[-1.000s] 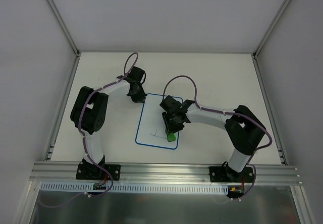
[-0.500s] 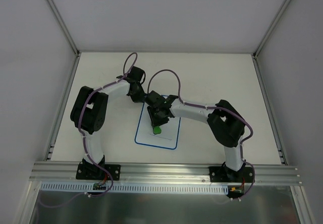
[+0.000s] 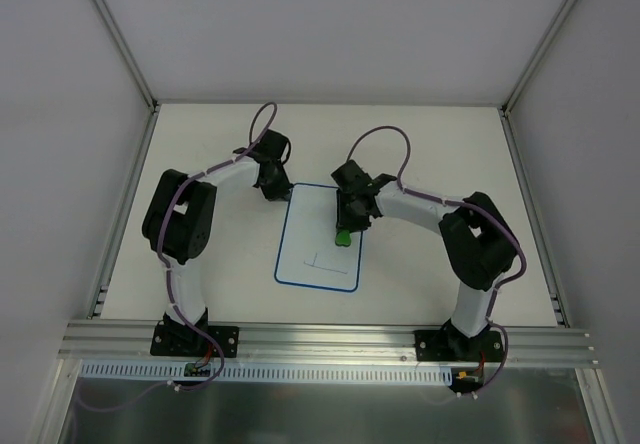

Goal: Erase the whiteboard

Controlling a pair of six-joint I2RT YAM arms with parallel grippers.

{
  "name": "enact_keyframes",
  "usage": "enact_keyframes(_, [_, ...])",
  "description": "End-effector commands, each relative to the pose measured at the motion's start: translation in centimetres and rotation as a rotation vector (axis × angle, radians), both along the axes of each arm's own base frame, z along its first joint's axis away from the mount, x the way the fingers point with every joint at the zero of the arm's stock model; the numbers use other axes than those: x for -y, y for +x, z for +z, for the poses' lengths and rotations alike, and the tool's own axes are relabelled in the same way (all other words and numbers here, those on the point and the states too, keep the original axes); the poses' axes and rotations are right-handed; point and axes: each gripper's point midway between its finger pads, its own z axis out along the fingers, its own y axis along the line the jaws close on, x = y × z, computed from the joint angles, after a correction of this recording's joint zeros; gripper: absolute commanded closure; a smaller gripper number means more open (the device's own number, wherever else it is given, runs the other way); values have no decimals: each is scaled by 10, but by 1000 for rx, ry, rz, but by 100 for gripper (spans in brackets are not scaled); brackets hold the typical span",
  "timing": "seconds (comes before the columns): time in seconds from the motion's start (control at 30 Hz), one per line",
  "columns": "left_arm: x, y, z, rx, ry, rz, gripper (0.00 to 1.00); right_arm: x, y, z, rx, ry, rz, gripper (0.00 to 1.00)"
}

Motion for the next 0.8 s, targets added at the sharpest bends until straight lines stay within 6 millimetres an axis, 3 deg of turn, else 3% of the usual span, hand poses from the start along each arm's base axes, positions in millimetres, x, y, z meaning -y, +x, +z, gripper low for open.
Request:
enact_keyframes(0.0, [7, 8, 18, 44, -1, -80, 96, 52, -3, -21, -42, -169, -71, 100])
enact_keyframes(0.03, [10, 6, 22, 45, -22, -98, 80, 50, 2, -19, -34, -168, -71, 100])
enact_keyframes(0.1, [9, -1, 36, 69, -32, -125, 67, 49, 9, -19, -31, -165, -64, 100])
enact_keyframes(0.13, [7, -5, 39, 71, -31, -129, 55, 46, 14, -18, -27, -160, -67, 100])
enact_keyframes(0.17, [3, -15, 34, 57, -22, -136, 51, 46, 18, -19, -25, -161, -71, 100])
enact_keyframes(0.2, [1, -20, 42, 72, -26, -145, 47, 46, 22, -19, -25, -158, -78, 100])
enact_keyframes(0.33, [-2, -55, 34, 23, -36, -201, 45, 39, 39, -21, -16, -151, -76, 100])
enact_keyframes(0.37, [-2, -71, 24, -7, -21, -227, 45, 39, 42, -25, -21, -158, -74, 100])
enact_keyframes(0.57, [2, -123, 2, -95, 1, -309, 48, 29, 77, -18, 6, -111, -89, 100])
enact_keyframes(0.77, [0, -137, -12, -137, 38, -323, 58, 21, 91, -11, 29, -91, -53, 100])
